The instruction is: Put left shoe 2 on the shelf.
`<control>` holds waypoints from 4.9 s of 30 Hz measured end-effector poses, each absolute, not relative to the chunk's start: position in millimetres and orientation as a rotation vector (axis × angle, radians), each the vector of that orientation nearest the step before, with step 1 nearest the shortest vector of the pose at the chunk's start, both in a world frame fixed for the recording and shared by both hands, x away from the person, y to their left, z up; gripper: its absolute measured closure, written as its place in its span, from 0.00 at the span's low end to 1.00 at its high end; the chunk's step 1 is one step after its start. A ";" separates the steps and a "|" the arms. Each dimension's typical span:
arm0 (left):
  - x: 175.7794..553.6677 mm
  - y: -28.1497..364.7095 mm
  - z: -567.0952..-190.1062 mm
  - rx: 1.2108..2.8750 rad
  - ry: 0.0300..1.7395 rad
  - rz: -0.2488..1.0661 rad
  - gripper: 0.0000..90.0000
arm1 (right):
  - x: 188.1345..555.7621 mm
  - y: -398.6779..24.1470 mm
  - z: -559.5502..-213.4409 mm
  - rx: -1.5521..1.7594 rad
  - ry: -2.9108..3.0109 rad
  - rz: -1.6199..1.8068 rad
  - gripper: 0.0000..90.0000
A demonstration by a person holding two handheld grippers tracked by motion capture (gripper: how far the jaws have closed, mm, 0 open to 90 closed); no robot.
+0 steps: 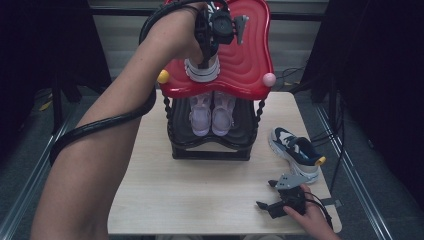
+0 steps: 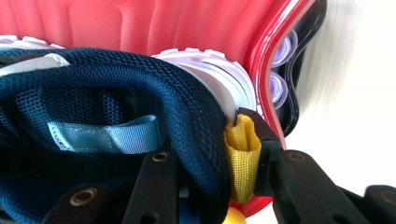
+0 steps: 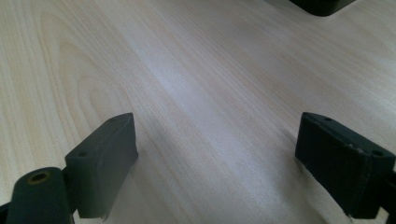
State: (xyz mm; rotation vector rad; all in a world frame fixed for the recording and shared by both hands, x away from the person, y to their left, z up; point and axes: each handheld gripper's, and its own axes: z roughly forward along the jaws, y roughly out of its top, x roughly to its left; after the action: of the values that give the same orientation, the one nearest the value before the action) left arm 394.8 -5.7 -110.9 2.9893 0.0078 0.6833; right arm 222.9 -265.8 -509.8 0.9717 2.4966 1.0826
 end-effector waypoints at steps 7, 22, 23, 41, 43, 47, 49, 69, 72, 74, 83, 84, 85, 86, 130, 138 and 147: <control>394.9 -5.1 -113.0 2.983 0.023 0.697 0.77 | 223.1 -265.8 -509.8 0.970 2.497 1.083 0.13; 395.6 1.5 -113.6 2.974 0.067 0.671 0.76 | 223.2 -265.8 -509.9 0.968 2.497 1.082 0.13; 395.8 1.7 -113.7 2.974 0.071 0.666 0.76 | 223.2 -265.7 -509.8 0.969 2.497 1.081 0.13; 397.2 3.4 -112.1 2.945 0.132 0.637 0.66 | 223.6 -265.6 -509.7 0.968 2.497 1.079 0.13; 396.5 3.7 -112.6 2.947 0.116 0.640 0.68 | 223.7 -265.6 -509.7 0.968 2.496 1.078 0.13; 394.8 4.5 -113.1 2.968 0.076 0.644 0.71 | 223.8 -265.6 -509.7 0.969 2.497 1.079 0.13; 394.3 5.3 -113.3 2.984 0.065 0.644 0.71 | 223.8 -265.6 -509.7 0.968 2.496 1.078 0.13; 395.2 13.2 -111.8 2.940 0.143 0.674 0.61 | 224.5 -265.4 -509.9 0.965 2.499 1.082 0.13; 396.3 15.8 -110.4 2.896 0.199 0.647 0.54 | 224.6 -265.4 -509.9 0.964 2.499 1.082 0.13; 397.3 17.4 -110.2 2.872 0.239 0.635 0.49 | 224.6 -265.3 -509.9 0.966 2.498 1.082 0.13; 401.2 25.2 -107.4 2.778 0.481 0.522 0.37 | 224.8 -265.2 -510.0 0.967 2.495 1.082 0.13; 401.9 26.3 -106.2 2.770 0.491 0.505 0.36 | 224.7 -265.1 -510.0 0.968 2.495 1.083 0.13; 402.2 27.5 -105.2 2.759 0.499 0.491 0.36 | 224.8 -265.1 -510.0 0.967 2.495 1.082 0.13; 401.7 28.2 -104.7 2.751 0.517 0.483 0.36 | 224.7 -265.0 -510.0 0.970 2.495 1.083 0.13; 374.0 98.4 -93.1 2.720 0.750 0.356 0.27 | 225.0 -265.0 -510.0 0.968 2.494 1.082 0.13; 368.4 114.9 -102.0 2.714 0.773 0.325 0.25 | 224.9 -265.0 -510.0 0.969 2.495 1.082 0.13; 364.9 131.9 -116.7 2.726 0.803 0.283 0.24 | 225.2 -265.0 -510.1 0.963 2.495 1.084 0.13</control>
State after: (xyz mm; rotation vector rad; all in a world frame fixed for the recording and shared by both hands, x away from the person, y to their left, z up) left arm 364.9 131.9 -116.7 2.7259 0.8031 0.2827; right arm 225.2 -265.0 -510.1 0.9625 2.4948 1.0845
